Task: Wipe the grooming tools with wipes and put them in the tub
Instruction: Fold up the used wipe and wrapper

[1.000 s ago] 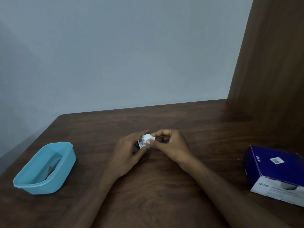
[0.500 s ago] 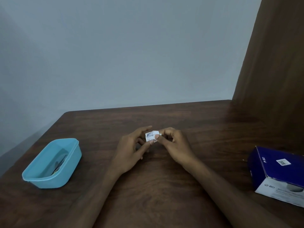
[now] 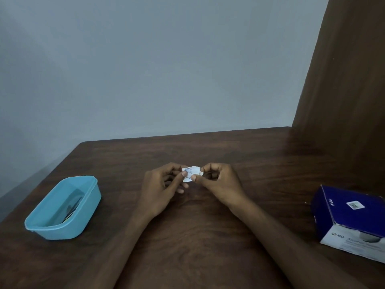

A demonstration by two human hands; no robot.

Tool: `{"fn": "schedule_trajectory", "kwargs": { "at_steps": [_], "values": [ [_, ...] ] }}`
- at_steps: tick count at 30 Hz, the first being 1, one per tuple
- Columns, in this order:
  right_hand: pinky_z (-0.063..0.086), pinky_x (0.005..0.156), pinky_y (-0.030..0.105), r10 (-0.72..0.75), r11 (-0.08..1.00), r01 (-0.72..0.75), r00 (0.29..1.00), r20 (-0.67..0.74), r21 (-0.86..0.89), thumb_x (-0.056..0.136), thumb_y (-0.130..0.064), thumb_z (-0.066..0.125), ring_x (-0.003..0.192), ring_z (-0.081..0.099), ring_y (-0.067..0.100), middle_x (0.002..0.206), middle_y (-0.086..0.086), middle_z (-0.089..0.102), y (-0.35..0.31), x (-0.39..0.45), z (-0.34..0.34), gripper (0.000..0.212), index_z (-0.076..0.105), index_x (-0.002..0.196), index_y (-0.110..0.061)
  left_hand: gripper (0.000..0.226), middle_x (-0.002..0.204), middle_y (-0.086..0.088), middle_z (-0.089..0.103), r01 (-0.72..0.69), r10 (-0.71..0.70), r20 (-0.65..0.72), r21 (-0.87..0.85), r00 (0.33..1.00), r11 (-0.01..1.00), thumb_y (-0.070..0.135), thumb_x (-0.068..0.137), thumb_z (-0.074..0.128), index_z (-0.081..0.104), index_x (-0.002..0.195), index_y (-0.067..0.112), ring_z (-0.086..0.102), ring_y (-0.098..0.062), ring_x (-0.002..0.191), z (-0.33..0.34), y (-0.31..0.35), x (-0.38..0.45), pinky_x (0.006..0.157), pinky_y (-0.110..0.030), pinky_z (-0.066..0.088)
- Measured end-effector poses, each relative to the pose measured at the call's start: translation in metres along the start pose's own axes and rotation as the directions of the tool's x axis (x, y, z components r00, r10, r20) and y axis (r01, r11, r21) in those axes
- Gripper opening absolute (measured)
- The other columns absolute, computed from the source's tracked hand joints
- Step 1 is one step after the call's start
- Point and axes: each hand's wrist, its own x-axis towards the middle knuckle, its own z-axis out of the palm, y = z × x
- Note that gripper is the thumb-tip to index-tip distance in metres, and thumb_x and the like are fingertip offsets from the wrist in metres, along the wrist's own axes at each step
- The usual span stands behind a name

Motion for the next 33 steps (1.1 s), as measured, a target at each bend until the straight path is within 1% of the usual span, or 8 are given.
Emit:
{"fn": "schedule_trajectory", "kwargs": {
  "at_steps": [3,6,10,16,23,29,31,33],
  "values": [
    [0.059,0.077,0.044,-0.027,0.999,0.025,0.998,0.062,0.036,0.086,-0.031,0.086,0.078,0.075,0.021,0.085,0.009,0.079,0.0045,0.0012,0.0013,0.017,0.079,0.087,-0.016,0.014,0.094,0.0,0.082,-0.017,0.017,0.005,0.007,1.0,1.0,0.012,0.102,0.07,0.079,0.112,0.011,0.081,-0.018,0.079,0.0002,0.0012,-0.0008,0.065,-0.034,0.067],
    [0.053,0.074,0.04,-0.055,0.998,0.051,0.993,0.107,0.04,0.089,-0.034,0.079,0.077,0.068,0.017,0.088,0.017,0.077,0.0054,0.0028,0.0015,0.018,0.079,0.089,-0.017,0.013,0.094,0.0,0.082,-0.022,0.022,-0.004,0.009,1.0,1.0,0.012,0.102,0.071,0.08,0.111,0.01,0.081,-0.017,0.078,0.0014,0.0014,-0.0008,0.064,-0.033,0.067],
    [0.061,0.085,0.049,-0.024,0.998,0.02,0.998,0.059,0.059,0.084,-0.039,0.084,0.091,0.079,0.025,0.092,0.0,0.082,0.0053,0.0028,-0.0002,0.02,0.082,0.096,-0.022,0.012,0.088,-0.003,0.081,-0.005,0.005,-0.016,-0.003,1.0,1.0,0.011,0.102,0.07,0.079,0.11,0.011,0.081,-0.018,0.075,0.0017,0.0017,-0.001,0.064,-0.035,0.067],
    [0.052,0.073,0.038,-0.013,0.998,0.003,0.991,0.137,0.067,0.077,-0.058,0.078,0.076,0.067,0.012,0.083,0.006,0.078,0.0,0.0001,0.0021,0.038,0.081,0.086,-0.022,0.013,0.087,-0.004,0.081,0.017,-0.017,-0.006,-0.018,1.0,1.0,0.012,0.102,0.07,0.08,0.11,0.01,0.081,-0.02,0.074,0.0004,0.0017,-0.0001,0.065,-0.035,0.067],
    [0.063,0.092,0.046,0.01,0.997,-0.011,1.0,0.021,0.073,0.082,-0.033,0.09,0.093,0.079,0.015,0.095,-0.008,0.083,-0.0007,0.0014,-0.0027,0.019,0.083,0.096,-0.022,0.013,0.086,-0.006,0.082,0.059,-0.06,-0.006,-0.066,0.998,0.996,0.014,0.102,0.071,0.079,0.112,0.012,0.082,-0.021,0.075,0.0005,0.0023,0.0006,0.068,-0.035,0.068],
    [0.058,0.083,0.05,0.001,1.0,-0.004,0.996,0.087,0.027,0.08,-0.056,0.079,0.082,0.074,0.023,0.092,0.004,0.081,-0.0015,-0.0012,0.0017,0.035,0.083,0.095,-0.025,0.015,0.089,-0.005,0.082,0.067,-0.064,0.034,-0.071,0.997,0.995,0.015,0.101,0.072,0.079,0.115,0.013,0.082,-0.021,0.077,-0.0011,0.0059,-0.0008,0.069,-0.034,0.067],
    [0.059,0.086,0.05,0.002,0.999,-0.005,0.997,0.074,0.043,0.082,-0.047,0.084,0.089,0.077,0.029,0.095,0.003,0.082,-0.0007,0.0002,0.0003,0.028,0.084,0.097,-0.023,0.015,0.088,-0.006,0.082,0.07,-0.068,0.03,-0.064,0.997,0.995,0.017,0.101,0.072,0.079,0.114,0.014,0.082,-0.021,0.077,-0.0011,0.0064,-0.0006,0.069,-0.034,0.067],
    [0.062,0.088,0.045,0.002,0.996,-0.009,0.998,0.067,0.091,0.083,-0.03,0.089,0.091,0.079,0.02,0.096,0.0,0.083,-0.001,0.0006,-0.0019,0.019,0.082,0.098,-0.019,0.014,0.085,-0.006,0.081,0.074,-0.073,0.022,-0.055,0.997,0.996,0.019,0.101,0.073,0.079,0.113,0.015,0.081,-0.021,0.075,-0.0011,0.0066,-0.0005,0.068,-0.035,0.067]
  ]
}}
